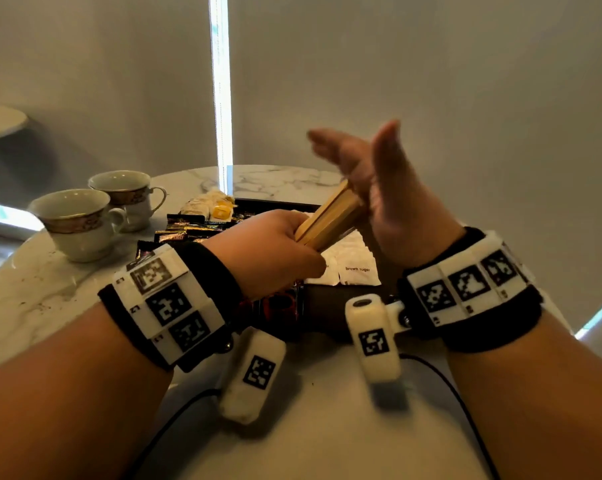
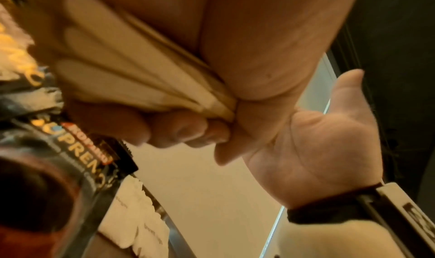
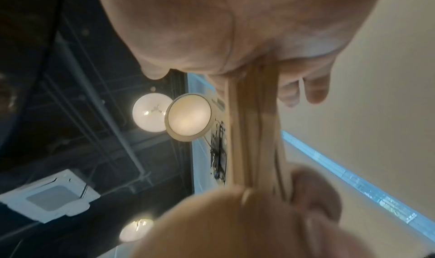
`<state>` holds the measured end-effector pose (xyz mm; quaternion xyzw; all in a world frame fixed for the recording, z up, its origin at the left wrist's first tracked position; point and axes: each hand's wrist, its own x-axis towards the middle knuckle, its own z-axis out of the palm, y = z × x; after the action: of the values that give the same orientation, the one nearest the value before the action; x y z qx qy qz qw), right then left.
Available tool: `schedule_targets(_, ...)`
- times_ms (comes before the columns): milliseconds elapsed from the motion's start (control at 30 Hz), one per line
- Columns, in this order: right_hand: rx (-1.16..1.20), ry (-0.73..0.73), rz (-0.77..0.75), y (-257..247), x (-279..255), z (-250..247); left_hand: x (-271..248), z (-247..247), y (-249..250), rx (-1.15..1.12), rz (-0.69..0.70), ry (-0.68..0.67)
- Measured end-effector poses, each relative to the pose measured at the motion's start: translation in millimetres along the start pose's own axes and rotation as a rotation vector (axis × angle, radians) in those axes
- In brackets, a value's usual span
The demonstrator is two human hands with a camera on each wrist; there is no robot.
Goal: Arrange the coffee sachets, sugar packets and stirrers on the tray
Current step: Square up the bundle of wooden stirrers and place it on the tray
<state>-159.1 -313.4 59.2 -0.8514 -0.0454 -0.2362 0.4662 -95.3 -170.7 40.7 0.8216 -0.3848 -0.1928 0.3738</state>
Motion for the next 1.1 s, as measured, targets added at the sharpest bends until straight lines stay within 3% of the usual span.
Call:
schedule_targets(100,0.136,0.142,0.016,-5.0,-0.6,-9.0,-1.3,-0.8,0.9,0.007,0.028,0.011)
schedule_targets(267,-0.221,-0.072,0.016,-4.0,-10.5,16.5,-3.4,5.4,0.0,0.010,-0.010,-0.005)
schedule_targets(433,-0.011,0.023,-0.078,2.4,-8.7,12.5,-1.3,4.6,2.7,0.016,0.029,0.032)
schedule_targets(567,-0.014,0.047,-0.096,-1.9,-8.5,15.3,0.2,7.5,-0.7,-0.053,0.088,0.023)
schedule_targets(633,0.131,0.116,-0.002,-5.3,-4.8,14.6,-0.4,5.4,-1.5,-0.115,0.117,0.046)
schedule_targets(733,0.528,0.242,0.249,-2.3,2.1,6.3,3.4,-4.2,-5.8,-0.408,0.214,0.230)
schedule_targets(767,0.636,0.205,0.359,0.8,2.4,3.8,5.4,-8.3,-8.1,-0.562,0.278,0.316)
schedule_targets(833,0.812,-0.003,0.589,8.0,1.8,4.5,8.3,-16.4,-11.0,-0.869,0.385,0.464)
schedule_targets(900,0.909,-0.162,0.740,10.1,0.5,11.1,9.2,-21.9,-11.6,-1.055,0.425,0.544)
schedule_targets(1000,1.031,-0.211,0.773,3.1,0.0,22.6,12.0,-19.6,-12.2,-1.094,0.450,0.564)
schedule_targets(1100,1.316,-0.189,0.645,-1.7,-5.5,27.5,17.1,-9.3,-13.1,-1.000,0.434,0.531)
